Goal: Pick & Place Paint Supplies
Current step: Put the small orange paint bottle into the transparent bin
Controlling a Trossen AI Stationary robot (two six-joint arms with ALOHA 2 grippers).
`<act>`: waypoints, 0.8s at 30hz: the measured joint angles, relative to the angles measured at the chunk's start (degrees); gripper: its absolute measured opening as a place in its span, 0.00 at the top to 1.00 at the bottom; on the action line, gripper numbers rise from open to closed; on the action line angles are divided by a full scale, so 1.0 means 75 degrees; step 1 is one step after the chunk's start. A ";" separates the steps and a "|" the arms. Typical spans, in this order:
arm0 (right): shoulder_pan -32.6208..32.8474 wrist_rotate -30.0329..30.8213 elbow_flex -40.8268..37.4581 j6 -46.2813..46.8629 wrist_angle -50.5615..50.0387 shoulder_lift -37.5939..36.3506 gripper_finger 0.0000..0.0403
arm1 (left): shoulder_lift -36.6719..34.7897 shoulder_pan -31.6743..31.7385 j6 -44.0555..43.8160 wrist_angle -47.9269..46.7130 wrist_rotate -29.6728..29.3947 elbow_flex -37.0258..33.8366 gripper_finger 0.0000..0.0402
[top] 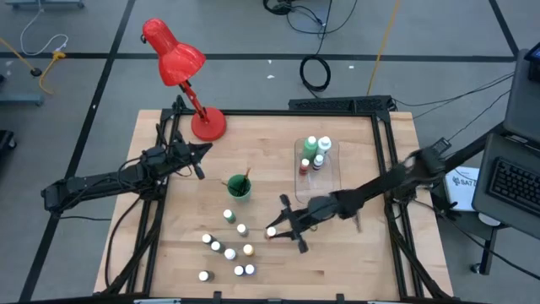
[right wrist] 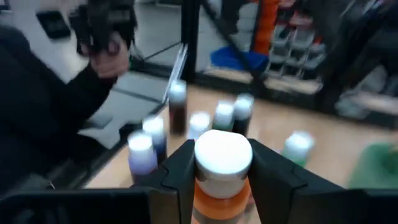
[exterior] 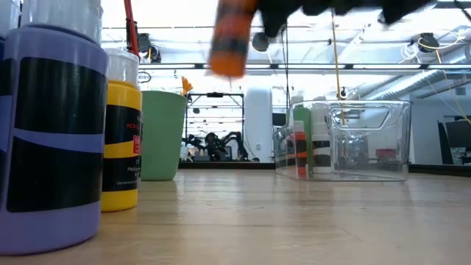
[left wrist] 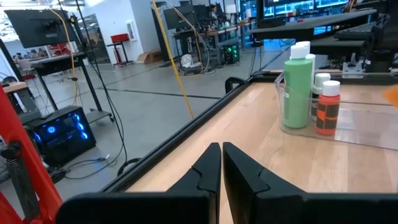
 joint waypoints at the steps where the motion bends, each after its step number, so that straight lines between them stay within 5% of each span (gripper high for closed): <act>1: 0.0083 0.0301 0.0008 -0.0125 -0.0571 -0.0563 0.73 | 0.0000 -0.0001 0.0000 -0.0026 0.0000 0.0000 0.95; 7: 0.0734 0.4291 -0.0122 -0.0624 -0.4580 -0.3317 0.73 | 0.0000 -0.0001 0.0003 -0.0052 -0.0001 0.0000 0.95; 11: 0.0777 0.6581 -0.1164 0.0356 -0.5423 -0.4640 0.73 | 0.0000 0.0001 0.0003 -0.0018 -0.0003 0.0000 0.95; 19: -0.0482 0.6755 -0.4314 0.1376 -0.3324 -0.6110 0.72 | 0.0003 -0.0001 -0.0085 -0.0015 -0.0003 0.0000 0.95; 24: -0.1326 0.5621 -0.5517 0.1400 -0.1911 -0.6390 0.72 | 0.0003 -0.0001 -0.0005 -0.0007 -0.0006 0.0000 0.95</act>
